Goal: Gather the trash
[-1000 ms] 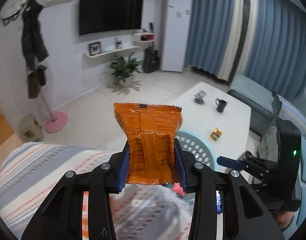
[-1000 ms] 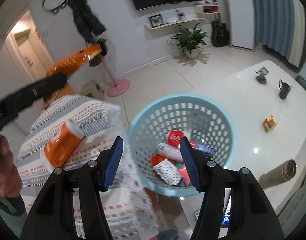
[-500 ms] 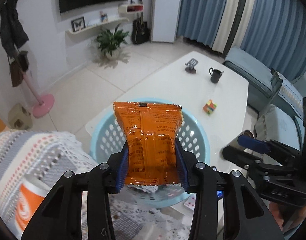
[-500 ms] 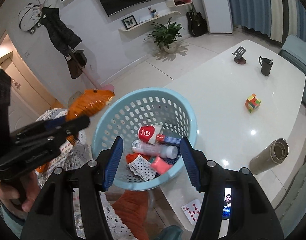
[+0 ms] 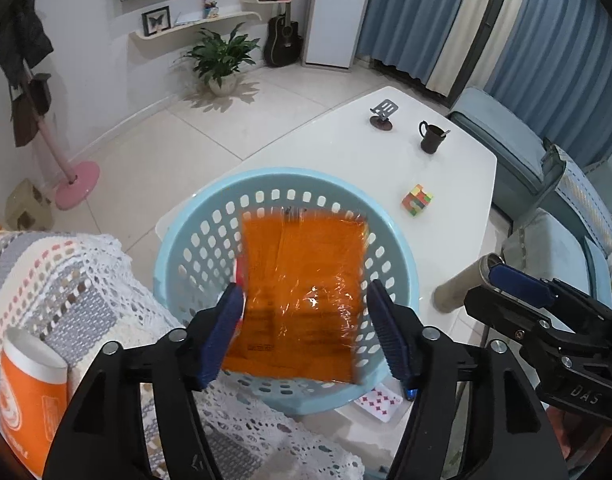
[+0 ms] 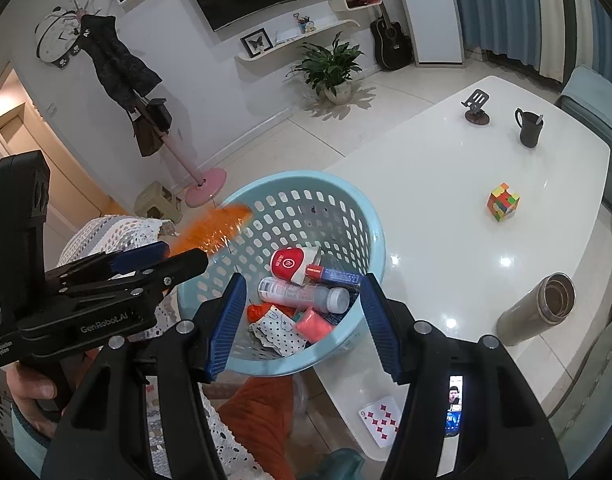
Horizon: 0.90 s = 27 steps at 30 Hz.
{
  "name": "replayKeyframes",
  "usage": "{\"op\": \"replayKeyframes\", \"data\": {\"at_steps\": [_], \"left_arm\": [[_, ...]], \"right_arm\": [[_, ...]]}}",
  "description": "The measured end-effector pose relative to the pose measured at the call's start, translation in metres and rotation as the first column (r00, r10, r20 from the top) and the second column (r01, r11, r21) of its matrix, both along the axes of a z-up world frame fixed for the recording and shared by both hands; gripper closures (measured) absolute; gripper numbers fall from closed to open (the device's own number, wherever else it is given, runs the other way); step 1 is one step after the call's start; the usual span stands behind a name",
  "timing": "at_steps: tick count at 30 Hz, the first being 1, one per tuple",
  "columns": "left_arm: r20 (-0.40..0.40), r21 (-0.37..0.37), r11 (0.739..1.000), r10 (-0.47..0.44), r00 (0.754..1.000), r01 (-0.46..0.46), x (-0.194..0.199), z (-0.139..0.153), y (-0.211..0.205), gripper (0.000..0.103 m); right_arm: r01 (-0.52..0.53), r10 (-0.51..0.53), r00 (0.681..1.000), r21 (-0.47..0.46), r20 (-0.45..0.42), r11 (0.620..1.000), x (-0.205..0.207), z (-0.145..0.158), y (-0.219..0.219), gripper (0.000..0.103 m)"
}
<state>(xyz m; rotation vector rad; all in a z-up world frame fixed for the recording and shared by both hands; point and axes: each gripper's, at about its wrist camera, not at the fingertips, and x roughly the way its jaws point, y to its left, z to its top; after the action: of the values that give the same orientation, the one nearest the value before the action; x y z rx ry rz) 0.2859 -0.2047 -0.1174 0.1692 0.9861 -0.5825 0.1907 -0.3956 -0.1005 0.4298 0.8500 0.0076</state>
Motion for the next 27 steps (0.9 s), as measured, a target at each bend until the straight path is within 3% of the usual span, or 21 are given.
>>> {"op": "replayKeyframes", "data": {"at_steps": [2, 7, 13, 17, 19, 23, 27], "left_arm": [[0.005, -0.011, 1.000, 0.007, 1.000, -0.007, -0.002, 0.002, 0.003, 0.028], [0.021, -0.043, 0.998, 0.039, 0.999, -0.038, -0.011, 0.011, 0.020, 0.028], [0.107, -0.106, 0.988, 0.125, 0.986, -0.113, -0.037, 0.041, 0.052, 0.028], [0.165, -0.148, 0.977, 0.177, 0.970, -0.153, -0.063, 0.067, 0.080, 0.028], [0.198, -0.166, 0.972, 0.197, 0.960, -0.165, -0.077, 0.080, 0.091, 0.023], [0.277, -0.209, 0.954, 0.269, 0.922, -0.215, -0.108, 0.109, 0.121, 0.020], [0.292, -0.278, 0.932, 0.312, 0.904, -0.232, -0.134, 0.131, 0.150, 0.017]], "right_arm": [[-0.001, 0.001, 1.000, 0.000, 0.003, 1.000, -0.001, 0.002, 0.002, 0.047], [-0.014, 0.014, 1.000, -0.008, 0.016, 1.000, -0.004, 0.008, 0.009, 0.047], [-0.064, 0.066, 0.996, -0.033, 0.057, 0.997, -0.012, 0.025, 0.034, 0.047], [-0.113, 0.118, 0.989, -0.060, 0.088, 0.992, -0.018, 0.037, 0.058, 0.046], [-0.127, 0.137, 0.985, -0.092, 0.105, 0.988, -0.023, 0.043, 0.070, 0.042], [-0.165, 0.183, 0.973, -0.124, 0.142, 0.978, -0.034, 0.058, 0.094, 0.041], [-0.193, 0.214, 0.962, -0.133, 0.168, 0.972, -0.043, 0.069, 0.116, 0.041]]}}
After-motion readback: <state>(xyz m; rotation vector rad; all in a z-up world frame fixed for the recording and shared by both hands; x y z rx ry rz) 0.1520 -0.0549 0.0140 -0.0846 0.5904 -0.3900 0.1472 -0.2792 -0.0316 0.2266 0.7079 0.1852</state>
